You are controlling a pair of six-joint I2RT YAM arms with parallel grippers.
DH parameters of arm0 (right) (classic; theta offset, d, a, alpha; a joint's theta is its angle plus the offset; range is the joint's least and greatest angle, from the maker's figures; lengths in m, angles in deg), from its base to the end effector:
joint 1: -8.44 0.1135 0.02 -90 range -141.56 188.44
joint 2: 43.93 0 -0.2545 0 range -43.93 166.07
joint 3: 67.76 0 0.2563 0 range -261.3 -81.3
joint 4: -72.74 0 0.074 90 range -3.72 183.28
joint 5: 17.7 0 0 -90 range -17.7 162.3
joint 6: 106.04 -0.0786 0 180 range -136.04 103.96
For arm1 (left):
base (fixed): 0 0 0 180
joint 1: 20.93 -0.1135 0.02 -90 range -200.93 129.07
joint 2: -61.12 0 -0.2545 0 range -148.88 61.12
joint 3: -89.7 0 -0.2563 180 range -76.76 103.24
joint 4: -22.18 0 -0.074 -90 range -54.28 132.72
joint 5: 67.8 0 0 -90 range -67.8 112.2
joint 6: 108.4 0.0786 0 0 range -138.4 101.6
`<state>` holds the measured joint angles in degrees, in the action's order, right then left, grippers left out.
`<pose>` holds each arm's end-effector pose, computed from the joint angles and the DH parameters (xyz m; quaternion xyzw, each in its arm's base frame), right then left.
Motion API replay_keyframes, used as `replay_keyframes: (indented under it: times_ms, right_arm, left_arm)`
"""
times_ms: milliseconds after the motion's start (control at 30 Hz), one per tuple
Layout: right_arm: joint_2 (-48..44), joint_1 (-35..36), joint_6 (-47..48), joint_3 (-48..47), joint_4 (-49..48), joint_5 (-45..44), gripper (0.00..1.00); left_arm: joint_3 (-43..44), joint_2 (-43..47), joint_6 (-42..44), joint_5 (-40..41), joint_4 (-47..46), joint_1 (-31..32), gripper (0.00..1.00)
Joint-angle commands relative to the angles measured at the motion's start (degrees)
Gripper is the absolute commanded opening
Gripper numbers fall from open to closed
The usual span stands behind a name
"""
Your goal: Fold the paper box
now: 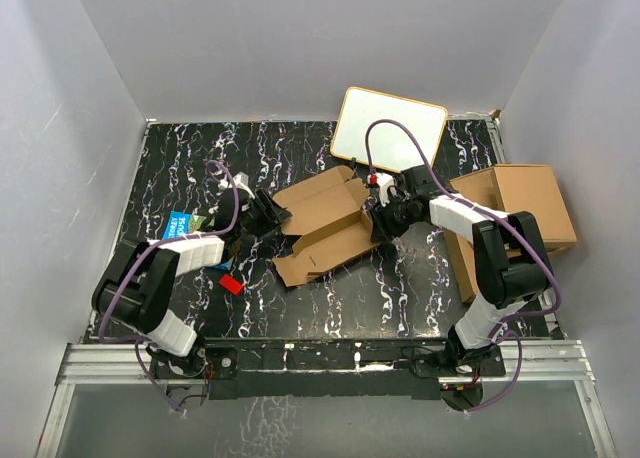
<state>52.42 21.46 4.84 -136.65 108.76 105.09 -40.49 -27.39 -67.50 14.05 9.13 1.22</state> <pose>0.3198 0.1176 0.1229 -0.3342 0.8743 0.2590 0.2384 0.3202 -0.1424 0.1420 -0.1599 0.8299 -0.3583 0.3967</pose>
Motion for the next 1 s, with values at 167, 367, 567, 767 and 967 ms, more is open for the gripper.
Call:
replay_keyframes:
  times_ms: [167, 367, 567, 767, 967]
  right_arm:
    - [-3.05, -0.30, -0.44, -0.19, -2.57, 2.98, 0.45]
    - [-3.79, -1.09, -1.29, -0.28, -2.66, 4.83, 0.46]
    - [-5.38, -1.46, -3.72, 1.28, -5.86, 3.89, 0.49]
    - [-6.71, -0.55, -7.18, 3.70, -9.08, 0.94, 0.47]
    - [-11.08, 0.63, -10.46, 8.72, -12.01, -4.16, 0.45]
  left_arm:
    - [-0.45, -2.20, 8.30, -9.55, -16.04, -0.44, 0.11]
    - [-3.90, 0.22, 14.59, -11.87, -20.24, 0.14, 0.00]
    - [-6.71, 5.67, 21.57, -7.55, -21.32, 4.24, 0.00]
    - [-7.38, 7.21, 24.17, -3.43, -20.52, 7.10, 0.00]
    - [-7.48, 8.95, 25.28, 0.20, -19.14, 9.03, 0.00]
